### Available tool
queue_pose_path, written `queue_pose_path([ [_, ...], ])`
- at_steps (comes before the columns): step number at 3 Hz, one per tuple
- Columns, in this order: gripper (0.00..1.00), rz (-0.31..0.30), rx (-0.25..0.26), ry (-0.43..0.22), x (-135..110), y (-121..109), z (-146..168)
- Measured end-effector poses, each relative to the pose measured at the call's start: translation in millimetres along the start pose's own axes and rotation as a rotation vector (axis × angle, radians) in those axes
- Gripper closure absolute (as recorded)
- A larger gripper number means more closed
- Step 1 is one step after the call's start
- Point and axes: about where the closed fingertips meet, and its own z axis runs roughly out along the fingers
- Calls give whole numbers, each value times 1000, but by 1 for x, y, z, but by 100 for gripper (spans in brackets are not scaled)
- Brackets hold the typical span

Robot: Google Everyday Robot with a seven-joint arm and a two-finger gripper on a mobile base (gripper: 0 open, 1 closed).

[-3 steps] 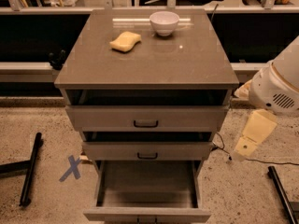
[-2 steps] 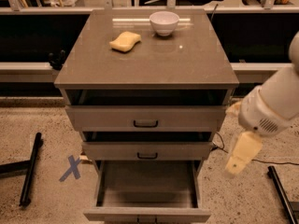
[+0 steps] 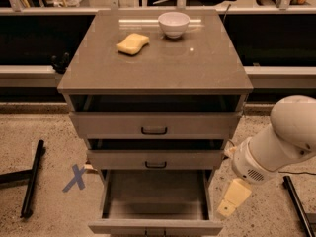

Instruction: Close bottom drawer

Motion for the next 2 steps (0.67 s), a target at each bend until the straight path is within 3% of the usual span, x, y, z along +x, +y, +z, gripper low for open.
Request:
queue_pose_path([
  [1,0,5,5,18,4,0,21],
  [2,0,26,-37,-8,15,8,78],
])
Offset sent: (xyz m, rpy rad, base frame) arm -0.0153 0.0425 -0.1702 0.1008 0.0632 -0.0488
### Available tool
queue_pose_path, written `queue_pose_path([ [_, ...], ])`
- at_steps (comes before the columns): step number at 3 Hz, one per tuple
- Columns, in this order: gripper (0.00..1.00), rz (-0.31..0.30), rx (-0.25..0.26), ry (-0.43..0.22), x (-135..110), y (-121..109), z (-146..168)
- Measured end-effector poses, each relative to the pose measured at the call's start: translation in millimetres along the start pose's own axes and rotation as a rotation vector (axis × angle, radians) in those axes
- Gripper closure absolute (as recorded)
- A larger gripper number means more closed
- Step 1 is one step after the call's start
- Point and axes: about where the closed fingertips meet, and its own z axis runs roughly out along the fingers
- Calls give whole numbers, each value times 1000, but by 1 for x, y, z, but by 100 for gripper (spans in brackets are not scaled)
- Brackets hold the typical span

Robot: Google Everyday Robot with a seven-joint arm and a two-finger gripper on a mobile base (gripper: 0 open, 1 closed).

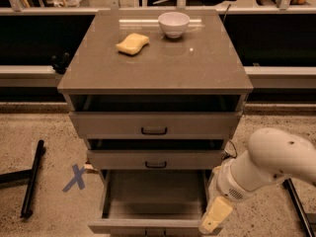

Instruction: Close bottom drawer

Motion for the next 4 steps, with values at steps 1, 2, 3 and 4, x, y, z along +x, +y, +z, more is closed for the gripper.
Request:
queue_pose_path([
  [1,0,40,-56,-29,13,0,93],
  [2,0,40,-56,-29,13,0,93],
  [3,0,70,-32,-5,20,-7,109],
  [4,0,98,-38,-11,34,-22,148],
])
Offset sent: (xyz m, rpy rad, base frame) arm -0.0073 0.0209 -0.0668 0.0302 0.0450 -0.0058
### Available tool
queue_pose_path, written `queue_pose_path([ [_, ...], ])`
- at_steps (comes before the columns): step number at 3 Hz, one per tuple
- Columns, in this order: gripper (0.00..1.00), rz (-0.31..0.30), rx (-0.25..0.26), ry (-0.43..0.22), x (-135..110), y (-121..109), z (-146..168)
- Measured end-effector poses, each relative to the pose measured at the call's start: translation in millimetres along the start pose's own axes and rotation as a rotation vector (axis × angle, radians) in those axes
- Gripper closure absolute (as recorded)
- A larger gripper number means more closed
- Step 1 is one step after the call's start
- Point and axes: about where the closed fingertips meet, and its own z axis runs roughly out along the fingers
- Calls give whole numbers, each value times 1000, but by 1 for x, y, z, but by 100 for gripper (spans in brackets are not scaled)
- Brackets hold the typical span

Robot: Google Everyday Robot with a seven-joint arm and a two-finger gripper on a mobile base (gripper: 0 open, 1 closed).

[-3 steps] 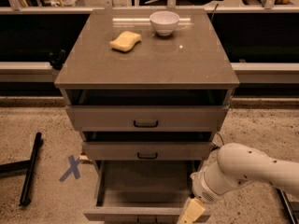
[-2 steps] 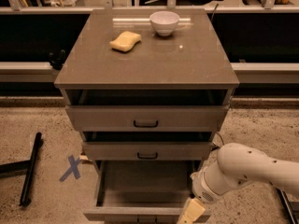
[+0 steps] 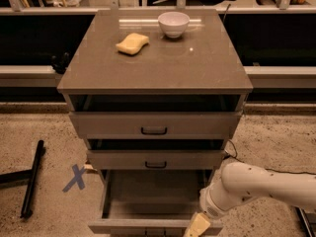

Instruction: Close bottom drawer

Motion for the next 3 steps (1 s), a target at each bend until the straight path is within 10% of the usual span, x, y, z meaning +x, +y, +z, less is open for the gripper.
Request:
queue_pose_path([
  [2,0,96,-133,-50,46,-32,125],
  [3,0,94,-131,-50,45,-32,123],
])
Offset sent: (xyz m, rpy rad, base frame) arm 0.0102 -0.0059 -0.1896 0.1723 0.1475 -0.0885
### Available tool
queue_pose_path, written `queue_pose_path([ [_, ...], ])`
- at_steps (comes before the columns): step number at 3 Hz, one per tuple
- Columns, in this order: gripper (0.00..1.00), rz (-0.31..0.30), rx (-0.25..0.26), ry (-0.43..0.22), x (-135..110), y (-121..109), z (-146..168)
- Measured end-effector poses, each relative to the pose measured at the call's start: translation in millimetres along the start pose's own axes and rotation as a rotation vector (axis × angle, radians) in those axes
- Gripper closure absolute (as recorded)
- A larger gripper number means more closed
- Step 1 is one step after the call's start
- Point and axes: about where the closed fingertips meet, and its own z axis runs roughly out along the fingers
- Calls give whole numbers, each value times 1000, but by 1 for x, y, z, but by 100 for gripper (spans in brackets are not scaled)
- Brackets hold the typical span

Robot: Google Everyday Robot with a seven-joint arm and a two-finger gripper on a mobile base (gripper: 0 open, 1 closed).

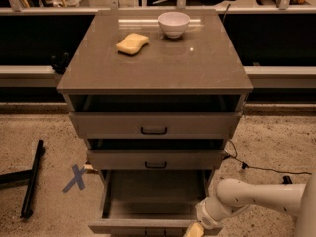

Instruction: Close bottom drawer

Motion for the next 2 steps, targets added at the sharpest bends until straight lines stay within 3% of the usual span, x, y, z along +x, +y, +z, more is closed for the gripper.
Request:
queue_pose_path([
  [2,0,90,-61,35,40,-20,60],
])
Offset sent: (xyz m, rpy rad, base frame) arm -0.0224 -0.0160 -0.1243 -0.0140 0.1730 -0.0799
